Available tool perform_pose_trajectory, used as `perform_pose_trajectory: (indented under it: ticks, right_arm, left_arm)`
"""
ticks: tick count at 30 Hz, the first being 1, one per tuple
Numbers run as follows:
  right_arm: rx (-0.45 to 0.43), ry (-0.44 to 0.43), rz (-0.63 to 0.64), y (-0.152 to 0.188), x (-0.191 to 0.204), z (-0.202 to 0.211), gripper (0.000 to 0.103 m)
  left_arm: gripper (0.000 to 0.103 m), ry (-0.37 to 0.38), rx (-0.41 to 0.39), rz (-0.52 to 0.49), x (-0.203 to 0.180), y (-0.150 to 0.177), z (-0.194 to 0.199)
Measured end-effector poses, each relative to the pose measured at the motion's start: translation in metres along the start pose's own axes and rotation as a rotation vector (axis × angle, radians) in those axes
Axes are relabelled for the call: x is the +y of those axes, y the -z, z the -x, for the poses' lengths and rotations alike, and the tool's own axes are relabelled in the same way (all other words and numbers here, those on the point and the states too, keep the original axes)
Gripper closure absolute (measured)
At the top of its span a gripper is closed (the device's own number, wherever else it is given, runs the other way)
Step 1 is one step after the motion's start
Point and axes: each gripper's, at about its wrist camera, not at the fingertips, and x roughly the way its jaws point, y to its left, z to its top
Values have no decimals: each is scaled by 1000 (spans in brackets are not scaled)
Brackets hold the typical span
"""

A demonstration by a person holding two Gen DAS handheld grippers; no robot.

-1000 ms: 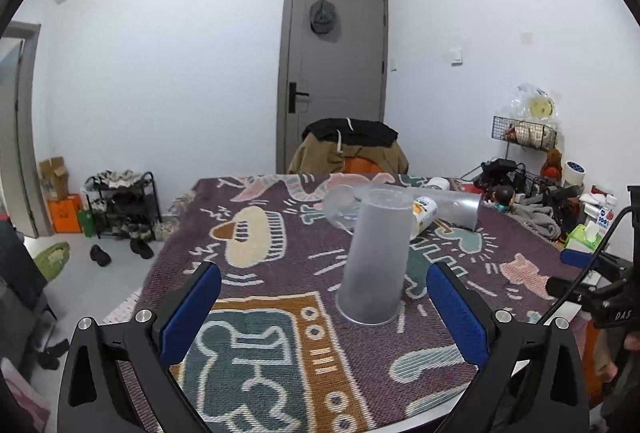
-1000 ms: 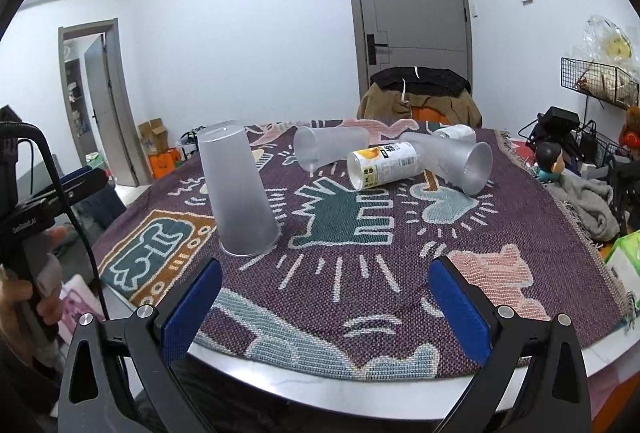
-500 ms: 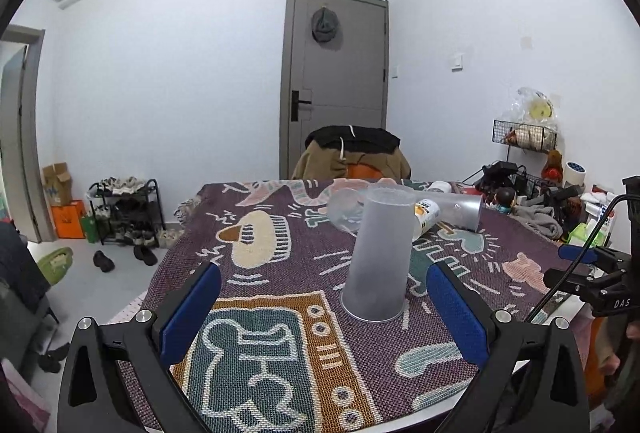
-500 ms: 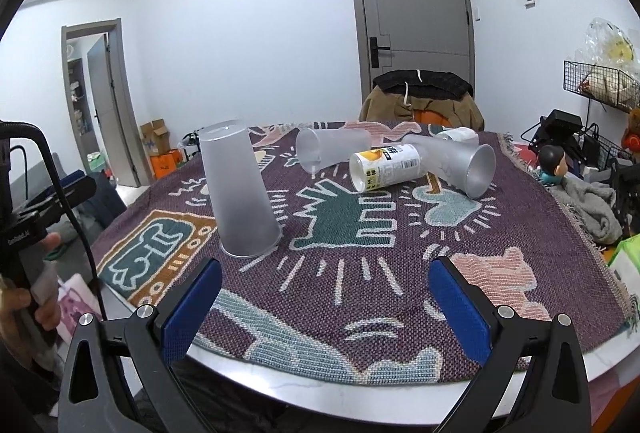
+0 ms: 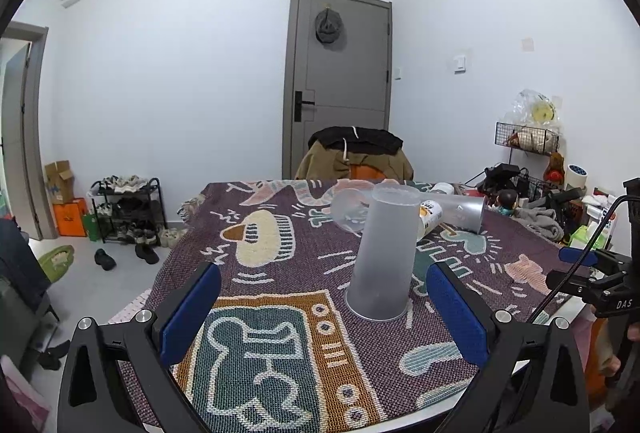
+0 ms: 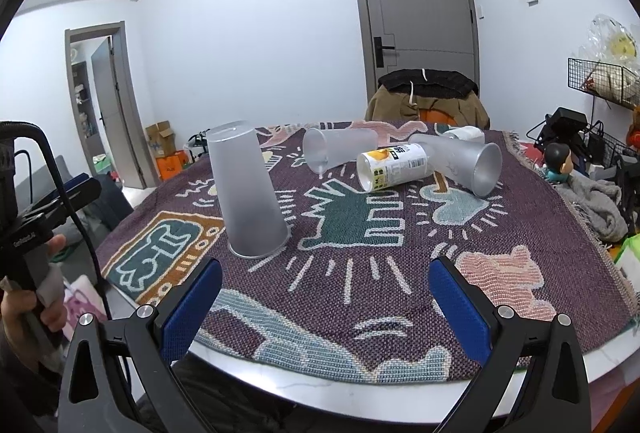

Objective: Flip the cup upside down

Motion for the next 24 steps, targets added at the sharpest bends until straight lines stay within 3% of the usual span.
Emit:
perform_pose_trajectory:
  ticks: [24]
  right_arm:
    - [23, -11, -19, 2, -2, -4, 0]
  left_arm:
    - [0, 6, 8, 12, 3, 1, 0]
